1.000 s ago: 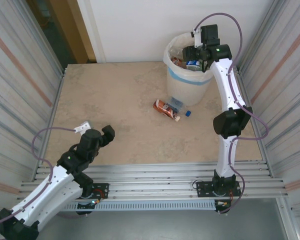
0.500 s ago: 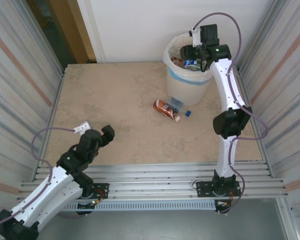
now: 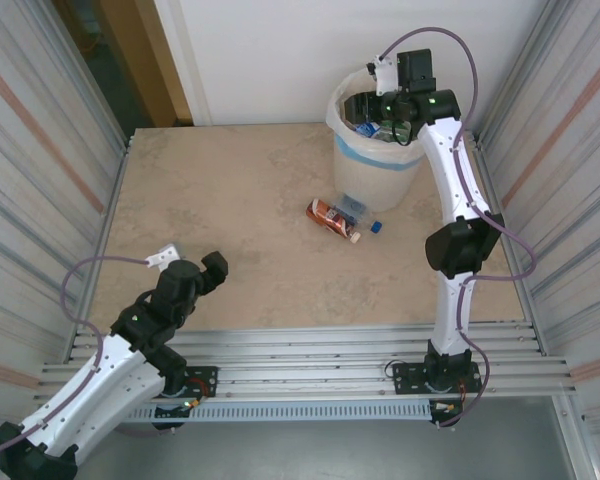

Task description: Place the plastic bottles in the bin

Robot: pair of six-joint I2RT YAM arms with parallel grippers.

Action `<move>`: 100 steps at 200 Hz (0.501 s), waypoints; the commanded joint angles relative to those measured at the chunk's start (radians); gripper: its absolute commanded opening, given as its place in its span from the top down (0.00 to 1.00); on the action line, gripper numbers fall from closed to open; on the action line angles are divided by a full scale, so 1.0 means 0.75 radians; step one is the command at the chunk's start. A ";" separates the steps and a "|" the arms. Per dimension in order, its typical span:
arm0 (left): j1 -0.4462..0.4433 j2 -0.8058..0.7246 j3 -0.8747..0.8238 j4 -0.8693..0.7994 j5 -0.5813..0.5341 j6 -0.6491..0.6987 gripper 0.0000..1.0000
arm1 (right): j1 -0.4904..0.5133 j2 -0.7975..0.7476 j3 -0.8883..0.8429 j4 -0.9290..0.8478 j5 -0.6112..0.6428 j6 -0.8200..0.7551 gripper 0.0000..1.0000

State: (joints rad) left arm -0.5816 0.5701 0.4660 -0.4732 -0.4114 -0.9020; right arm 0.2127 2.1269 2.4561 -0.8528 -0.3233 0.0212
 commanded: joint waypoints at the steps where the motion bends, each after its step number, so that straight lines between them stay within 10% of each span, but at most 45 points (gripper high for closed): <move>1: 0.011 0.000 0.043 -0.009 -0.024 0.010 0.01 | -0.005 -0.050 -0.001 0.000 -0.044 0.031 0.33; 100: 0.011 0.005 0.033 -0.003 -0.005 0.002 0.01 | 0.029 -0.003 0.004 -0.059 0.065 0.051 0.59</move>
State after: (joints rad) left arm -0.5816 0.5728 0.4713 -0.4755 -0.4110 -0.9020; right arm 0.2176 2.1254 2.4561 -0.8703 -0.3187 0.0521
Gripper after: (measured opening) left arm 0.987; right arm 0.429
